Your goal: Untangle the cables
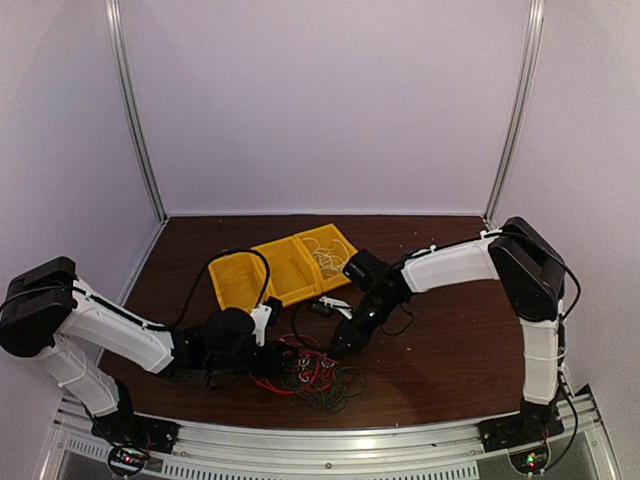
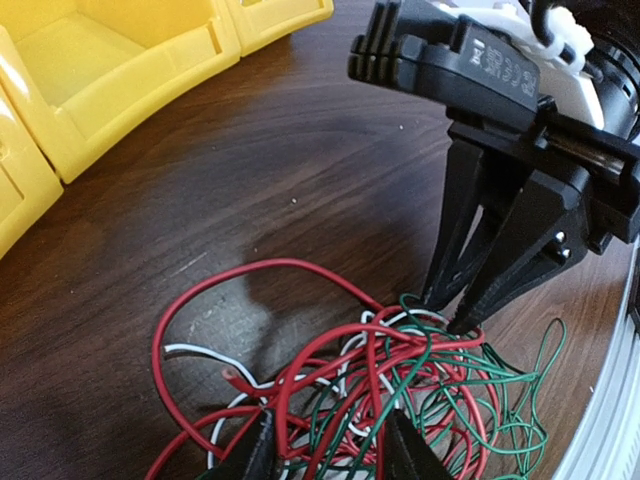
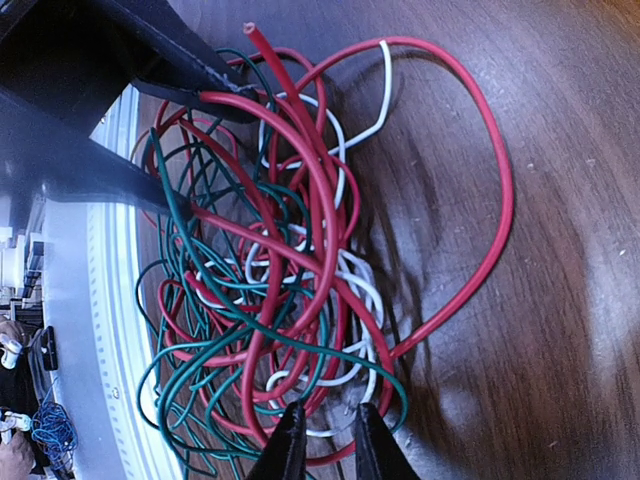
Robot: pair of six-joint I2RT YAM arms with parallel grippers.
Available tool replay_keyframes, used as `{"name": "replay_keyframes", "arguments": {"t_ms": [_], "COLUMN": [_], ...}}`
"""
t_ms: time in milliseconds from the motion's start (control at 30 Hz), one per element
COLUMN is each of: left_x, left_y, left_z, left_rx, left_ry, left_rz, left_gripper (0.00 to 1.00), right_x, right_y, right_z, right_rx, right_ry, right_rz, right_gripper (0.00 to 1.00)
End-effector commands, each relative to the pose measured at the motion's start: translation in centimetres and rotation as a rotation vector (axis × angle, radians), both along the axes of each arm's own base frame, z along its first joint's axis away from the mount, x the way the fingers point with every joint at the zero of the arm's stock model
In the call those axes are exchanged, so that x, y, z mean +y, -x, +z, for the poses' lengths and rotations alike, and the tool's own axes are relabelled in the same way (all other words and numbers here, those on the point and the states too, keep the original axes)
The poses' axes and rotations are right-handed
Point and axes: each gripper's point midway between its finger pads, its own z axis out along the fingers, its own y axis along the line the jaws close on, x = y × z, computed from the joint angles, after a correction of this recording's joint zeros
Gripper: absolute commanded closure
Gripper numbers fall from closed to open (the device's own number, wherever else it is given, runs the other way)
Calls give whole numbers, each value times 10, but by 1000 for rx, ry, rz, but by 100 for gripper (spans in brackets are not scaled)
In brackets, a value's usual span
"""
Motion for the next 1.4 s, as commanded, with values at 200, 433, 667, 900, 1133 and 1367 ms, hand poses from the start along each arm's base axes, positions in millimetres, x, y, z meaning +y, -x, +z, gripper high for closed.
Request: {"name": "replay_keyframes", "arguments": {"t_ms": [200,433,667,900,1133,1367], "left_x": [0,2,2,2,3,2], "left_y": [-2,-2,-2,-2,-3,-5], "left_z": [3,3,4,3,1,-3], "left_rx": [-5,-6,-7,-9,-11,-18], "left_ry": [37,36,37,36,23,8], "left_rz": [13,17,16,18,21,16], "left_gripper": [64,64,64,64,64,64], "right_x": [7,1,5,4,4,2], "right_y": [-2,-13,-6,3,-4,-41], "right_z": [2,-6,-1,-4,28,119], "right_rx": [15,-41,4,41,-33,-242], "right_ry": [4,63,24,23,-13,-108], "right_rz": [-12,-69,-37,-8,22,-21], "right_gripper": [77,77,76,86,100,100]}}
